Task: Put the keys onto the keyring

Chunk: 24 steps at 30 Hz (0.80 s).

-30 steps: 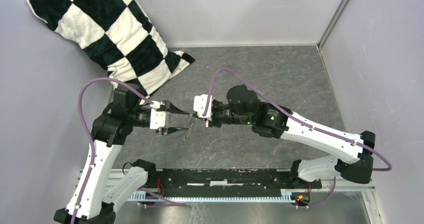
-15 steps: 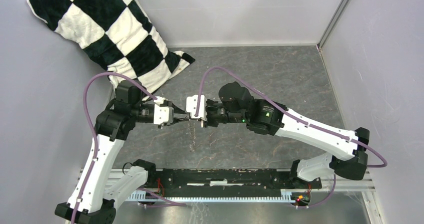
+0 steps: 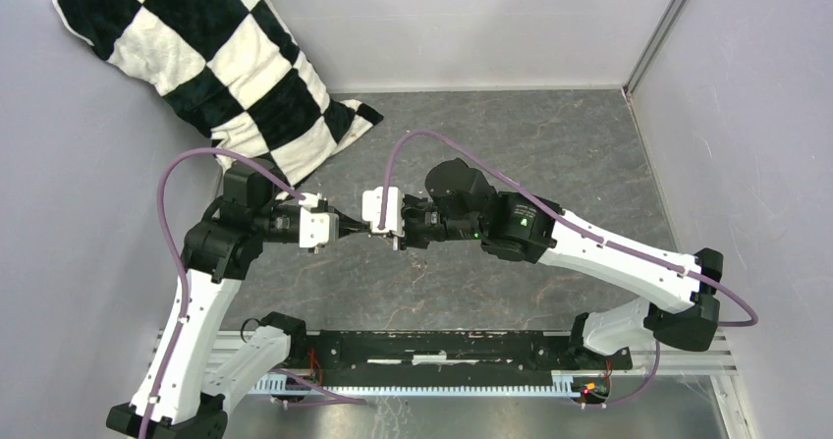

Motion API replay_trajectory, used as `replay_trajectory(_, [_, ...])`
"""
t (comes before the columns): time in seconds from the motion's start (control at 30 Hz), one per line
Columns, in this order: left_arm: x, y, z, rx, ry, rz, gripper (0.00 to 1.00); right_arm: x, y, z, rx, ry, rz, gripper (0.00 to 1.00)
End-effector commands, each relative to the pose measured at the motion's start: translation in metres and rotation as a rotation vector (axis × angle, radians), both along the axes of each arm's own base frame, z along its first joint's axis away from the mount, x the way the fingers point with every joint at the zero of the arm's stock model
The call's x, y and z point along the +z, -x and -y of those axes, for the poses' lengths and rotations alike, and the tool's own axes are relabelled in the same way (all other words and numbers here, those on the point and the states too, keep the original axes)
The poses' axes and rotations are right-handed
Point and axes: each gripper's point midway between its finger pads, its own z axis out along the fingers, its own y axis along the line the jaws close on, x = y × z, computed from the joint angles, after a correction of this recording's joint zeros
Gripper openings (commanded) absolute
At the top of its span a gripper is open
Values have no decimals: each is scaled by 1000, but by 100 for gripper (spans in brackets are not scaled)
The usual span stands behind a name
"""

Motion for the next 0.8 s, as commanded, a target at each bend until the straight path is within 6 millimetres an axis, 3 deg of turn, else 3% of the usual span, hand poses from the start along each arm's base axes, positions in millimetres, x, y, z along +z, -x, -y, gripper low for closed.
replay_trajectory(0.0, [12,-1,3,-25,19,75,2,35,3,-8,13,-81,33,2])
replay_trajectory(0.17, [17,7,9,-90,67,66,2,56,-1,6,-67,-236,32,41])
replay_trajectory(0.2, [24,11,12,-112,99,52,2,56,-2,14,-90,-288,36,47])
replay_trajectory(0.23, [31,15,14,-133,132,36,2,70,0,23,-101,-374,55,52])
replay_trajectory(0.27, [40,19,17,-157,169,15,2,63,1,32,-111,-411,56,57])
replay_trajectory(0.37, [65,26,22,-194,245,-33,2,66,6,63,-145,-581,64,73])
replay_trajectory(0.47, [78,34,22,-240,261,-43,2,65,4,79,-172,-648,49,75])
replay_trajectory(0.63, [84,54,20,-357,261,-35,2,75,7,75,-104,-687,27,68])
replay_trajectory(0.77, [84,54,20,-368,267,40,2,89,17,75,2,-698,37,63])
